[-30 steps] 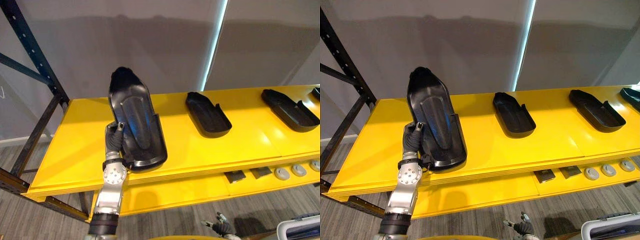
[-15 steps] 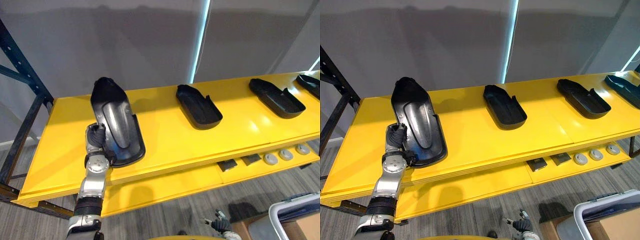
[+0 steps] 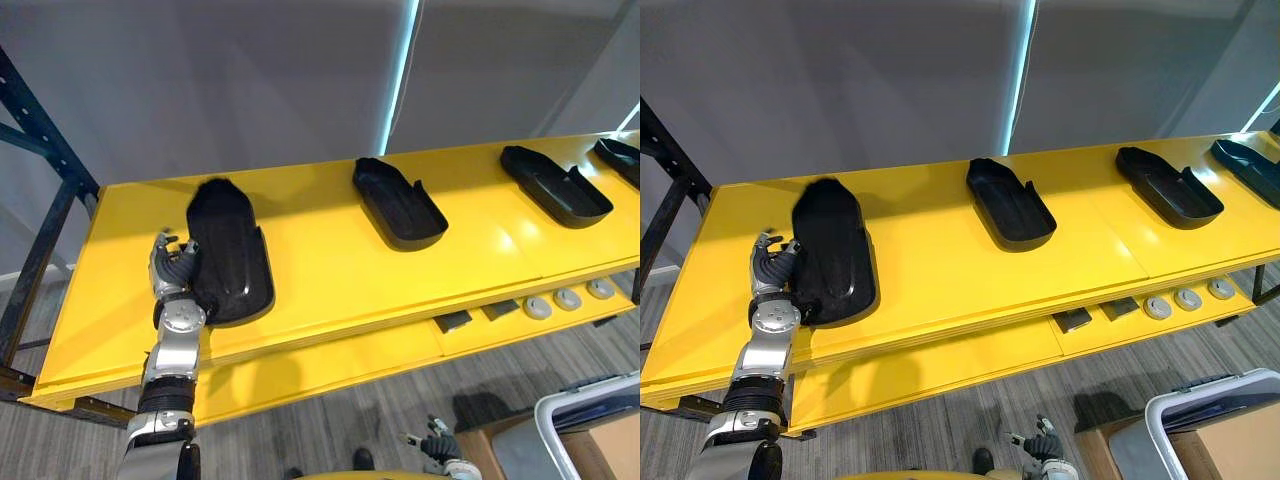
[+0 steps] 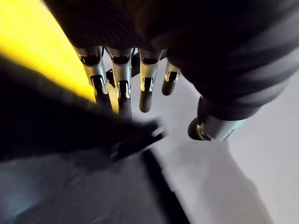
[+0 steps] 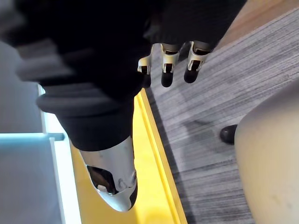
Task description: Walk over and take plastic housings, then place them on the shelf
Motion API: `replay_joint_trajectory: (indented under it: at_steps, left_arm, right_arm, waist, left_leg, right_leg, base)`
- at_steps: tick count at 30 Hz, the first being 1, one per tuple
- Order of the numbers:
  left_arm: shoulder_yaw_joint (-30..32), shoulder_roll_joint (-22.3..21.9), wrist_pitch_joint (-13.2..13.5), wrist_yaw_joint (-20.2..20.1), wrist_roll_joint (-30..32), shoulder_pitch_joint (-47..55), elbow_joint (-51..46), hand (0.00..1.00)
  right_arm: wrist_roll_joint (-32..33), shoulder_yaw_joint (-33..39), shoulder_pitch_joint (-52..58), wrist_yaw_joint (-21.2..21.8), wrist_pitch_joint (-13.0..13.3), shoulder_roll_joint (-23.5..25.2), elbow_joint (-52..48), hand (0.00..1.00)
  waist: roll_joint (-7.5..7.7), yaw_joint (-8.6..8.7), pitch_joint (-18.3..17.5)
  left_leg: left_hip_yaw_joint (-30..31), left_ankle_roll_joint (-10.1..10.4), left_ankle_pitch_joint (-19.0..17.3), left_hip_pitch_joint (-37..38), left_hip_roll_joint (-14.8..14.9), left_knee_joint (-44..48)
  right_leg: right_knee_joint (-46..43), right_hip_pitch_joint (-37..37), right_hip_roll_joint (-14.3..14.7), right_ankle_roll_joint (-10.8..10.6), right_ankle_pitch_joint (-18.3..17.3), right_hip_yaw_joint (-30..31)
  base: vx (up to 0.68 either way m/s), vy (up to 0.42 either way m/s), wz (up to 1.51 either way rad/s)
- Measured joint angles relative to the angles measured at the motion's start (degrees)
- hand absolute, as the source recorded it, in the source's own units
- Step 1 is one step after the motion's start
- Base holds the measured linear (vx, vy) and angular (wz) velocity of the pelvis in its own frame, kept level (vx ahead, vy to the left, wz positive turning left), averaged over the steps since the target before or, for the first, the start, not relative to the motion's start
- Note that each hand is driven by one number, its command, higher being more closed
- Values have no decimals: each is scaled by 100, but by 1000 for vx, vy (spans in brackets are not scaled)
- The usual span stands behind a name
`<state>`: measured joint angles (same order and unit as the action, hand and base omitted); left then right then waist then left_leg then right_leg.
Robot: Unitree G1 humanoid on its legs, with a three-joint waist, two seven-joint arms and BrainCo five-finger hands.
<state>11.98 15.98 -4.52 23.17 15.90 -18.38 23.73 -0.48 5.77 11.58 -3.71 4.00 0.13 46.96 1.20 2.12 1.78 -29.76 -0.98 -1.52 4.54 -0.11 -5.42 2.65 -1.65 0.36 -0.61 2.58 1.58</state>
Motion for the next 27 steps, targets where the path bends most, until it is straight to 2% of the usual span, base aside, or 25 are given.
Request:
replay_joint_trajectory:
  at_steps: [7,9,11,15,19,20,27]
  left_arm:
    - [5,-22,1,367,129,-90,-151,0]
    - [-1,-175,-14,460,126,-69,-528,0]
    - [-86,-491,26,595,163,63,-1515,0]
    - [-563,-916,302,605,523,841,-3125,0]
    - [-1141,-1250,562,566,904,1789,-4016,0]
    - [-1269,-1340,657,546,1059,2080,-4187,100]
    - [-1475,-1514,968,211,1288,3369,-4721,100]
  right_arm:
    - [1,-4,-21,-13,17,-18,6,0]
    - [6,-13,-16,-29,23,-22,19,0]
    - [16,-18,-70,-45,61,-32,116,0]
    - [49,-18,-76,-112,112,-43,111,0]
    - [51,-15,-50,-126,141,-52,97,0]
    - [49,-16,-35,-137,173,-55,96,0]
    - [48,-9,62,-226,203,-93,38,0]
  waist:
    - [-17,4,28]
    - [-9,0,37]
    - [18,-30,92]
    - [-14,-38,125]
    - [-55,-115,151]
    - [-83,-149,164]
    - [-155,-312,196]
  left_leg:
    - [36,1,1,48,20,-3]
    - [44,1,0,55,53,-2]
    - [107,0,-1,64,49,-3]
    - [150,-5,-11,64,40,-3]
    - [175,-9,-47,117,63,-4]
    - [206,7,-69,142,72,-5]
    - [335,39,-100,147,105,-39]
  right_leg:
    - [42,68,20,12,8,-11]
    - [42,82,-26,12,8,-8]
    - [37,143,-44,10,7,-48]
    - [32,152,-59,9,7,-50]
    - [32,220,-46,8,6,-75]
    - [32,257,-43,5,4,-98]
    - [-48,289,-35,-41,-36,-220]
  base:
    - [-15,-41,0]
    - [-11,-7,2]
    - [-9,-10,10]
    - [-10,-6,3]
    - [-22,-34,3]
    - [-29,-31,11]
    - [-35,-27,11]
